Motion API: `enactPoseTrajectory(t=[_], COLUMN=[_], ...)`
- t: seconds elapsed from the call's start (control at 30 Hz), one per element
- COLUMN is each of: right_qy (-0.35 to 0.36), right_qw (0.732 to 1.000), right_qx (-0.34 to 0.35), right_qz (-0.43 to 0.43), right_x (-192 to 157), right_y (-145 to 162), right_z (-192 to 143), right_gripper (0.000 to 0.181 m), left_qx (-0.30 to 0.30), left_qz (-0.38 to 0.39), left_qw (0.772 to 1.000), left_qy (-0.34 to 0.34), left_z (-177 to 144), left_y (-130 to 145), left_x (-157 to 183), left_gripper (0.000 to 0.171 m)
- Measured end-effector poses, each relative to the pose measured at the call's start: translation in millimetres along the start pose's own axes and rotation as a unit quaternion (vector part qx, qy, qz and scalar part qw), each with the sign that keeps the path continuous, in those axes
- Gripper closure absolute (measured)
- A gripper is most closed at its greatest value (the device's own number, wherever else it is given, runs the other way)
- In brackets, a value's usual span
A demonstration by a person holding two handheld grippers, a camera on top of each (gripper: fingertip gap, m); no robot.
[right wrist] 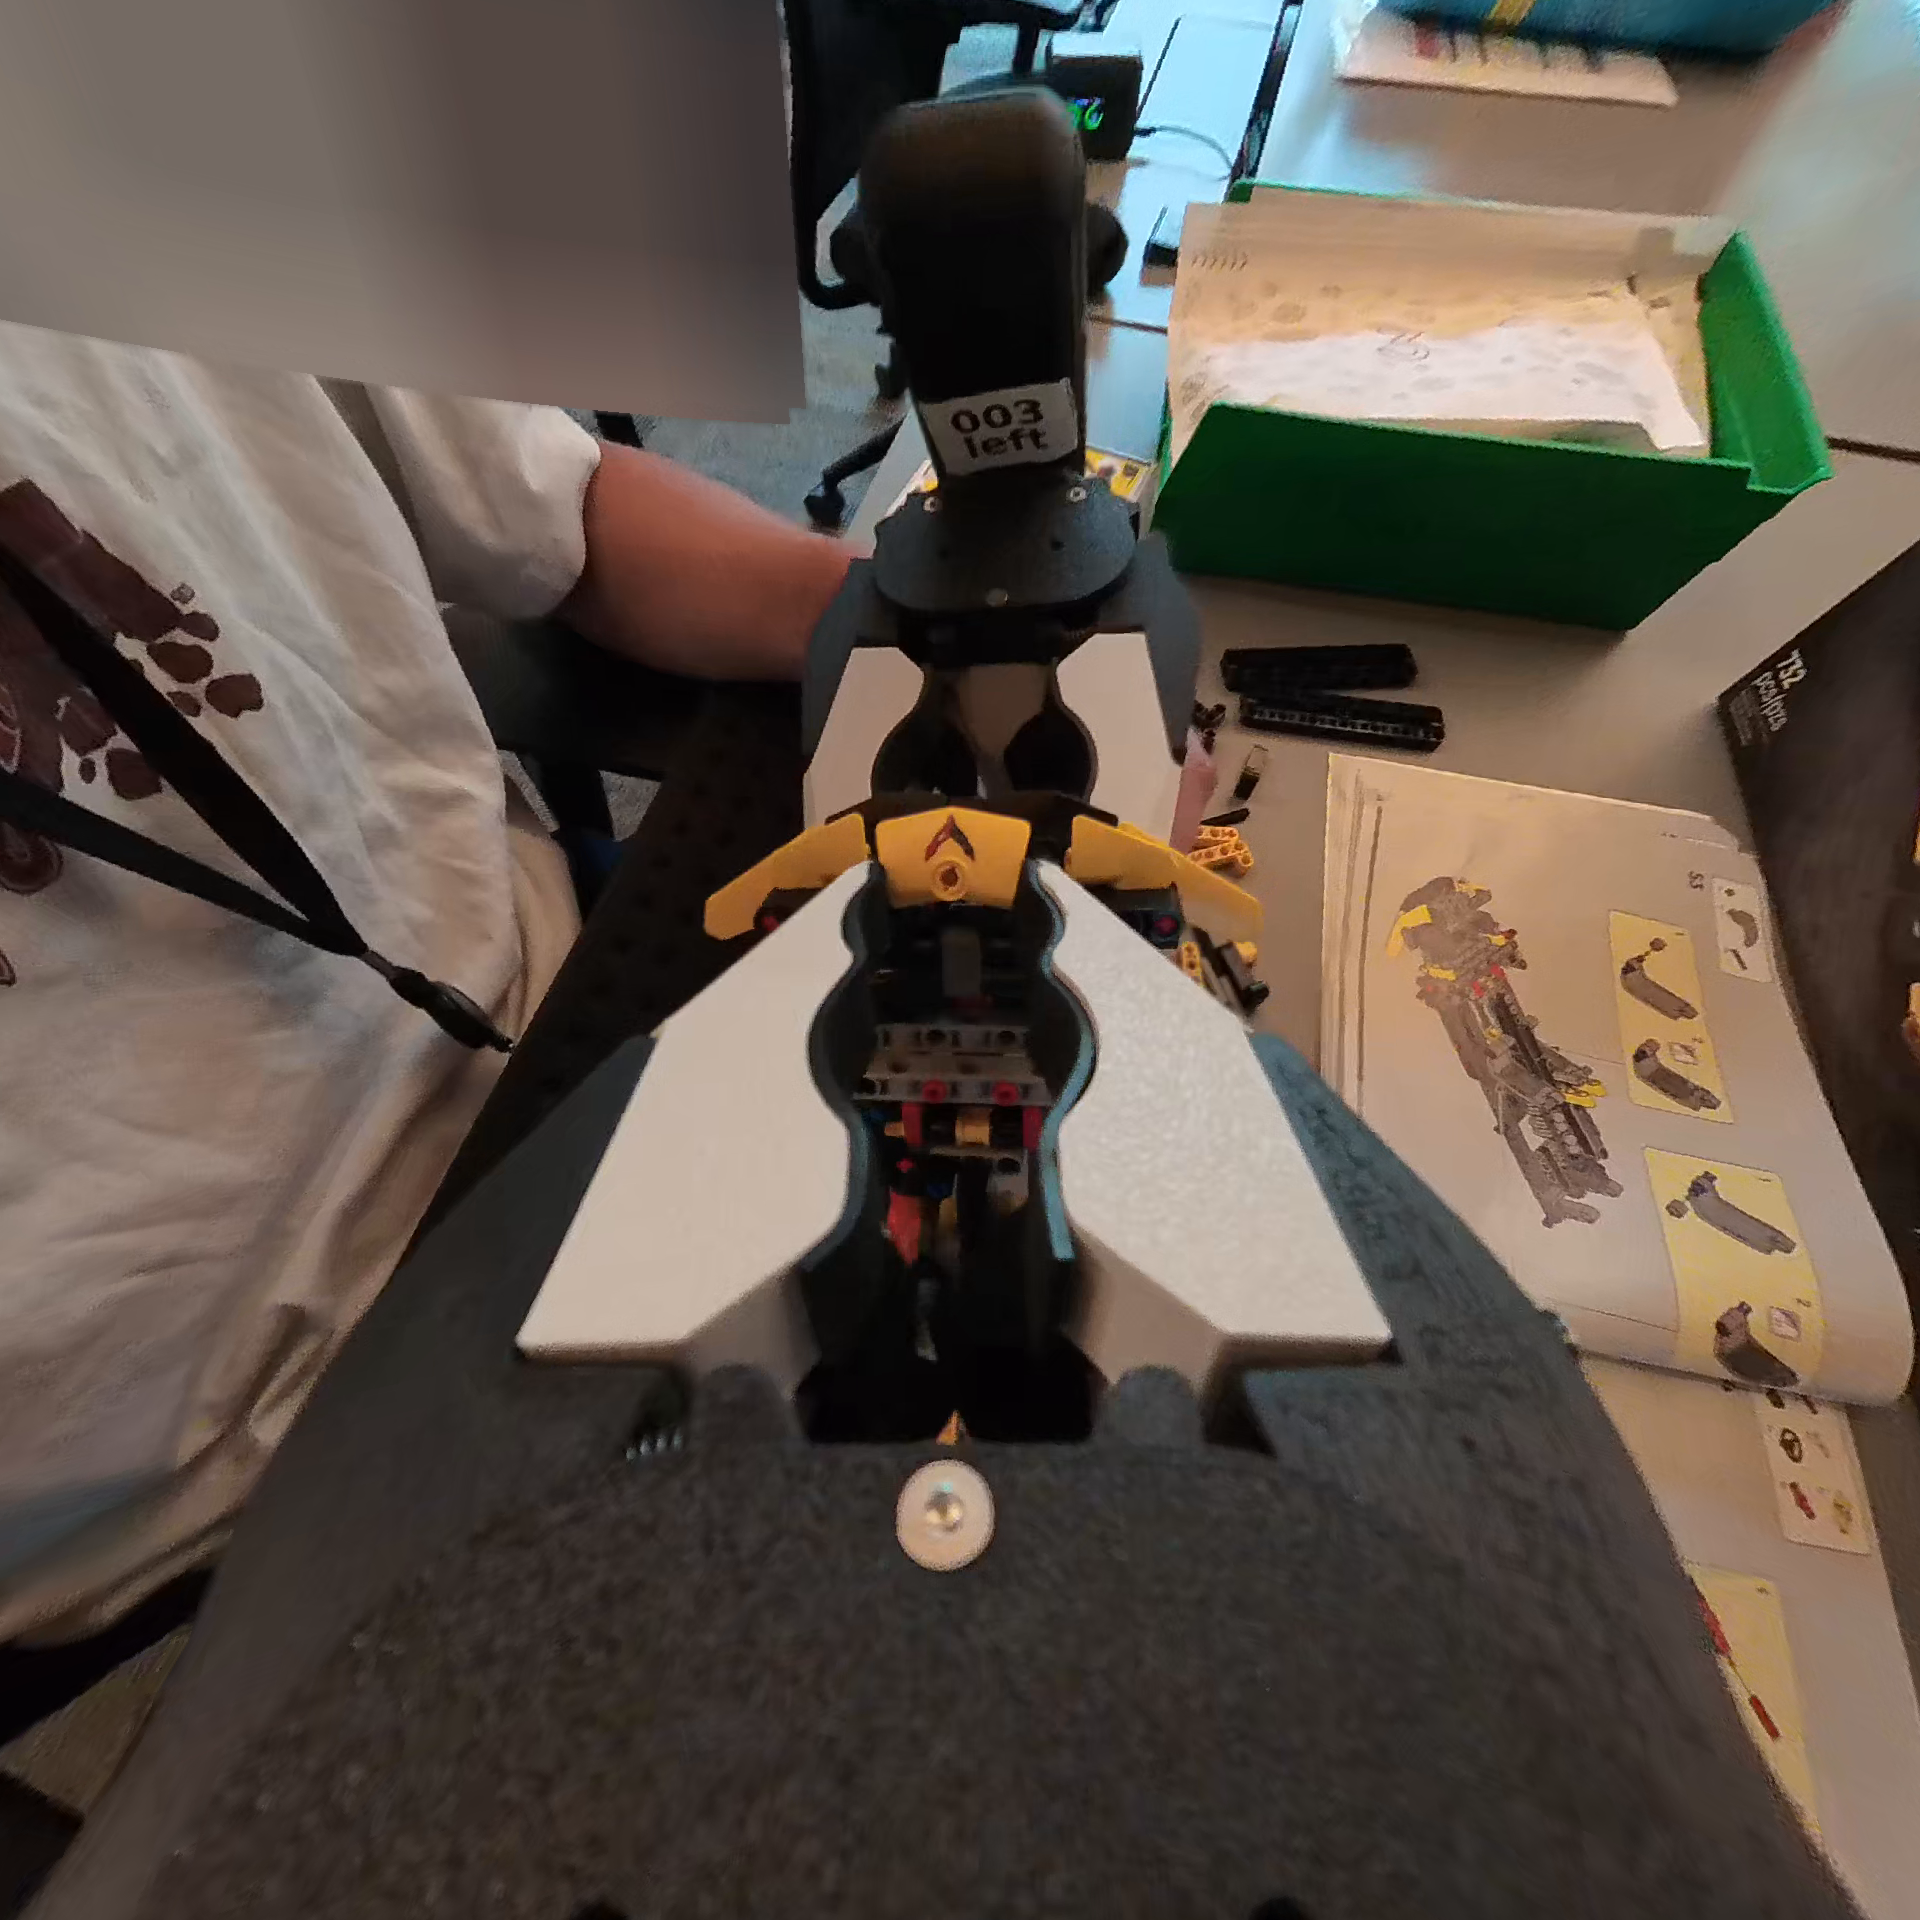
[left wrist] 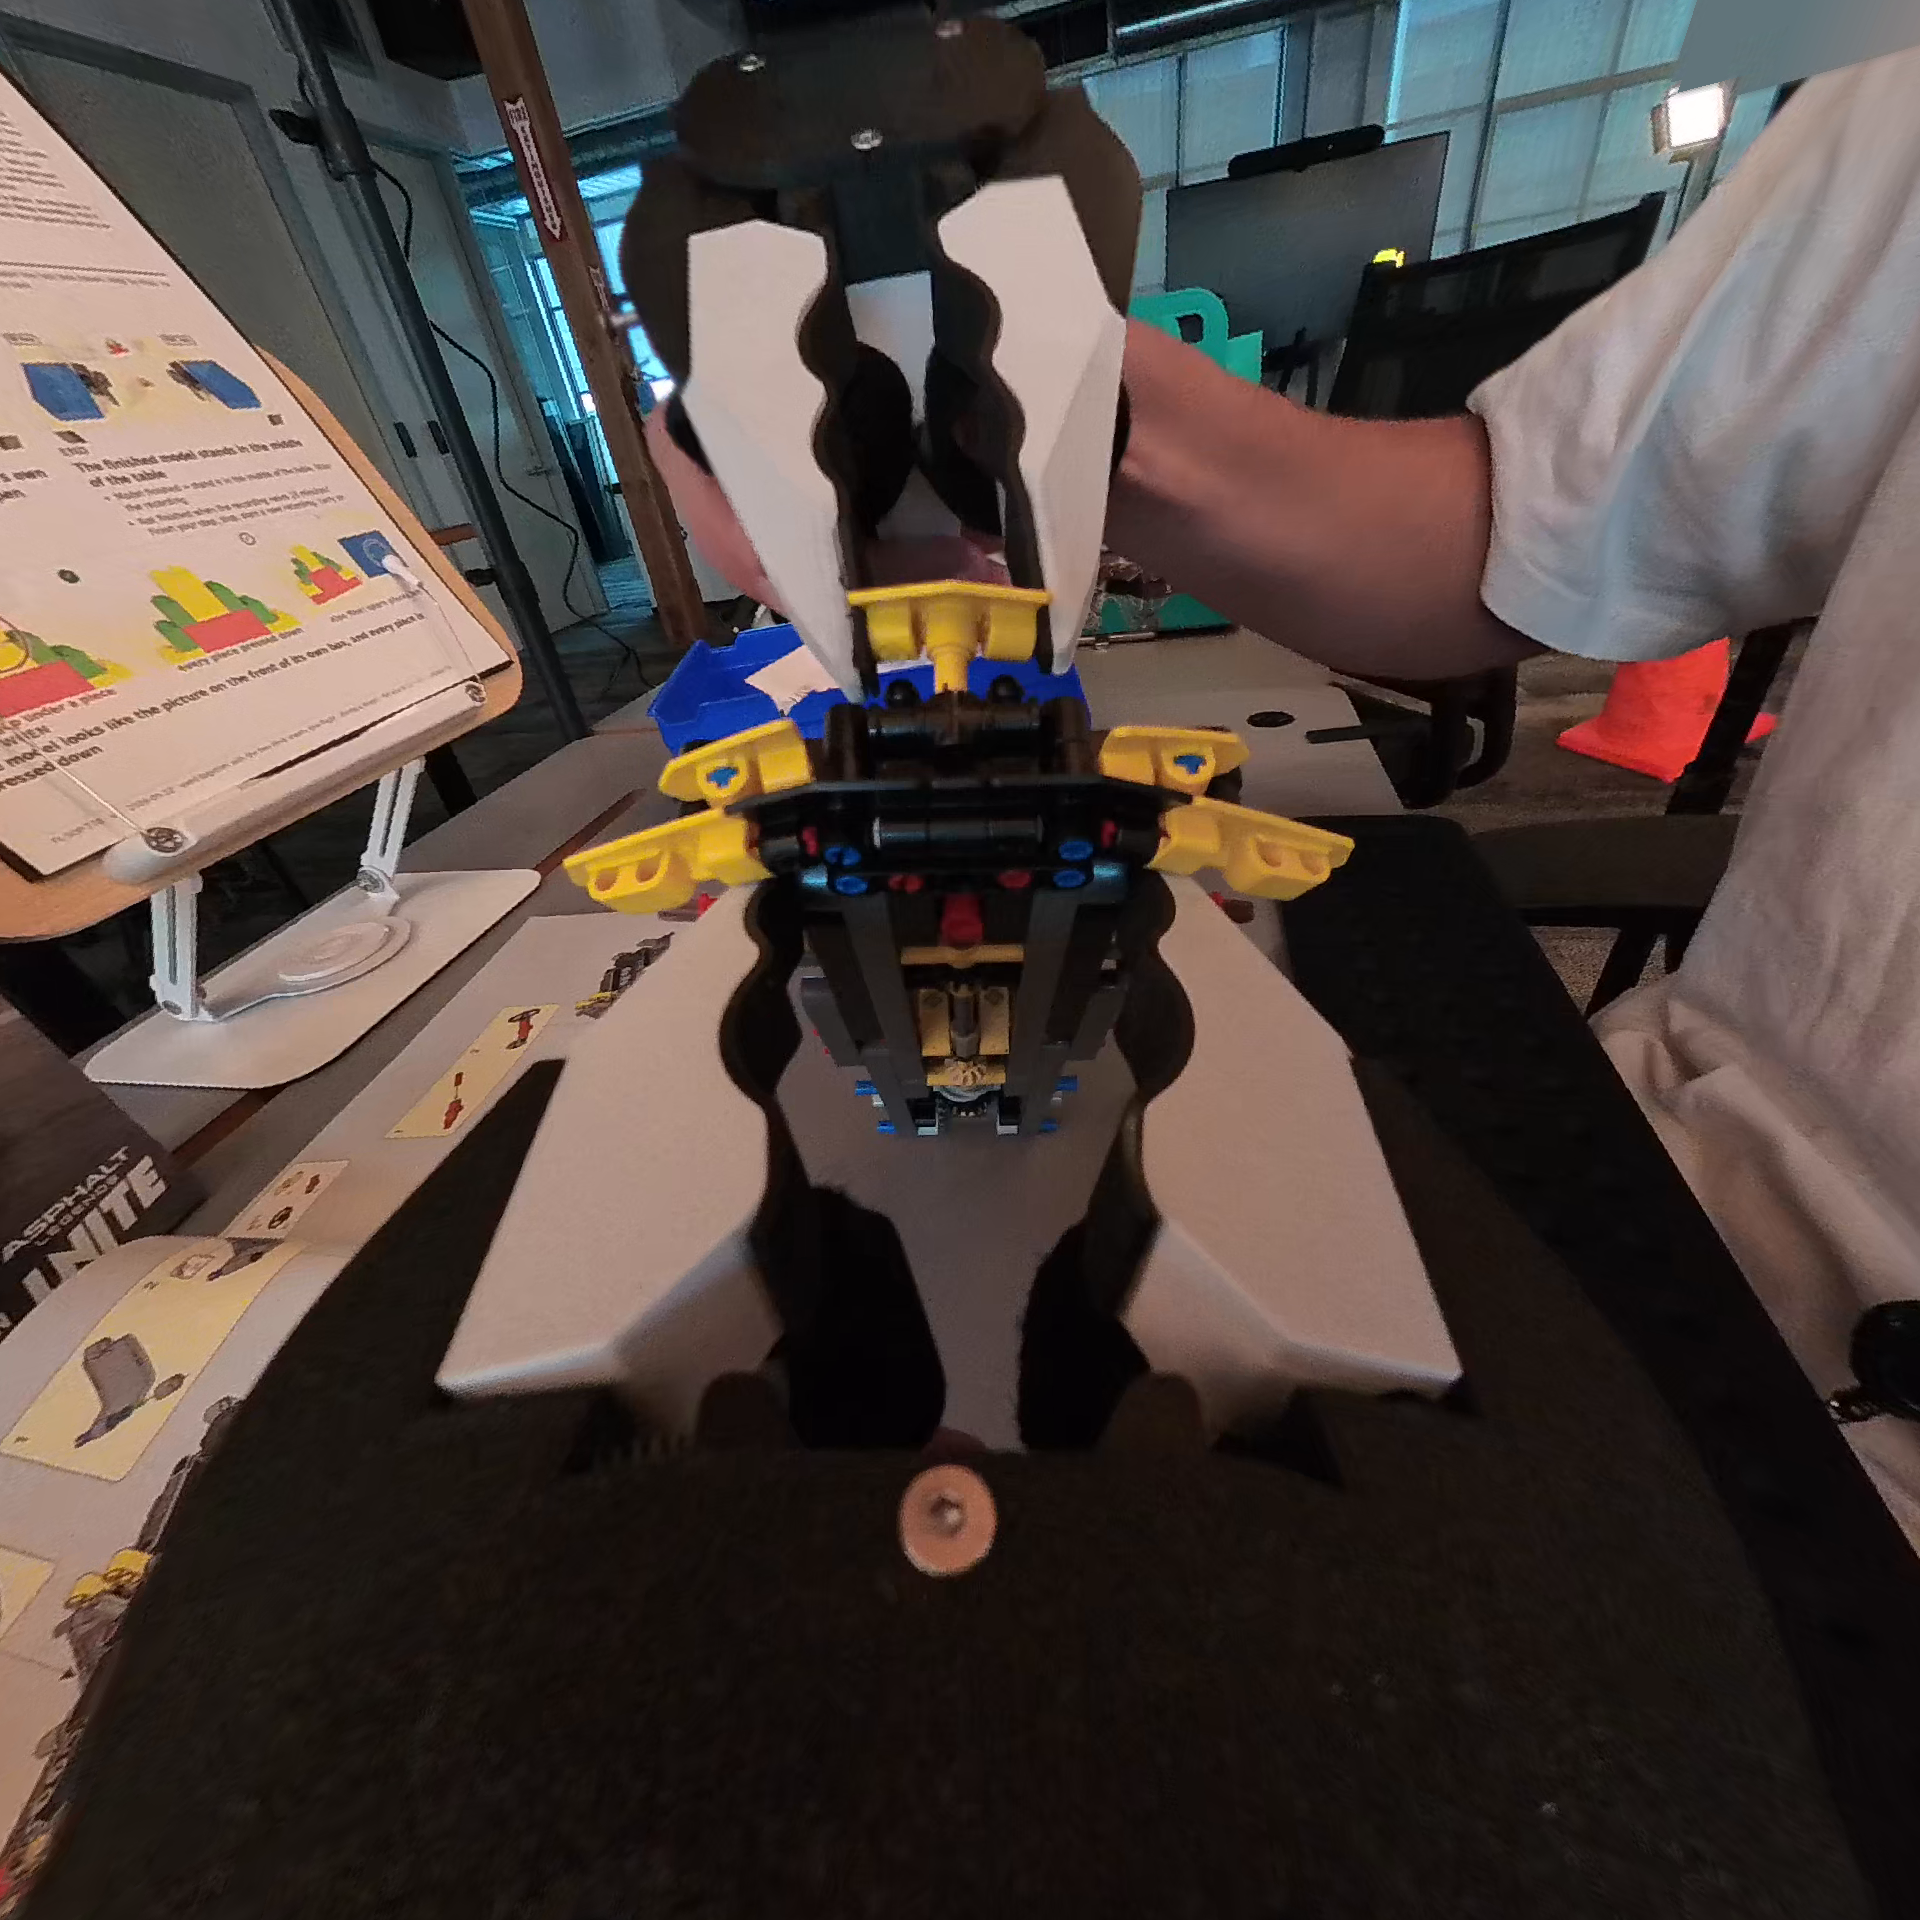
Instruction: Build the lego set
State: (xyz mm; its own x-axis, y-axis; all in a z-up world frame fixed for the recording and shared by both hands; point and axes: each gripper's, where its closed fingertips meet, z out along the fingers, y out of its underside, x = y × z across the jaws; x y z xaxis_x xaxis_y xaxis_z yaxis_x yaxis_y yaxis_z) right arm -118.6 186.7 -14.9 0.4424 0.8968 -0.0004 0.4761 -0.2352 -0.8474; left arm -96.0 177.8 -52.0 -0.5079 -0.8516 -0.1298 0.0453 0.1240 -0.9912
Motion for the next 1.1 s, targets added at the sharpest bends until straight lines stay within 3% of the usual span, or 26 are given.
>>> enactPoseTrajectory(t=[0.23, 0.4, 0.57, 0.87, 1.1], right_qy=[-0.037, 0.006, 0.019, -0.045, -0.024], right_qw=[0.998, 0.997, 0.993, 0.997, 0.999], right_qx=[-0.004, -0.062, -0.111, 0.046, 0.023], right_qz=[0.053, -0.044, -0.041, 0.038, -0.022], right_x=[-1.1, -1.6, 3.0, -1.7, -0.3], right_y=[-0.2, -0.8, -0.4, 1.4, 3.1], right_z=[-0.8, 0.1, 0.2, -0.4, 2.3], right_gripper=[0.157, 0.157, 0.157, 0.156, 0.156], left_qx=[-0.001, -0.002, -0.005, 0.003, 0.0], left_qz=[-0.001, -0.028, -0.029, -0.026, -0.031], left_qw=[1.0, 0.999, 1.0, 1.0, 0.999], left_qy=[-0.001, 0.016, 0.0, 0.012, 0.013], left_z=[0.2, 2.3, 1.3, 3.4, 2.9], left_y=[0.0, 0.6, 0.7, 2.1, 1.9], left_x=[0.2, 2.8, -2.1, 2.1, 1.6], left_gripper=[0.113, 0.113, 0.114, 0.113, 0.114])
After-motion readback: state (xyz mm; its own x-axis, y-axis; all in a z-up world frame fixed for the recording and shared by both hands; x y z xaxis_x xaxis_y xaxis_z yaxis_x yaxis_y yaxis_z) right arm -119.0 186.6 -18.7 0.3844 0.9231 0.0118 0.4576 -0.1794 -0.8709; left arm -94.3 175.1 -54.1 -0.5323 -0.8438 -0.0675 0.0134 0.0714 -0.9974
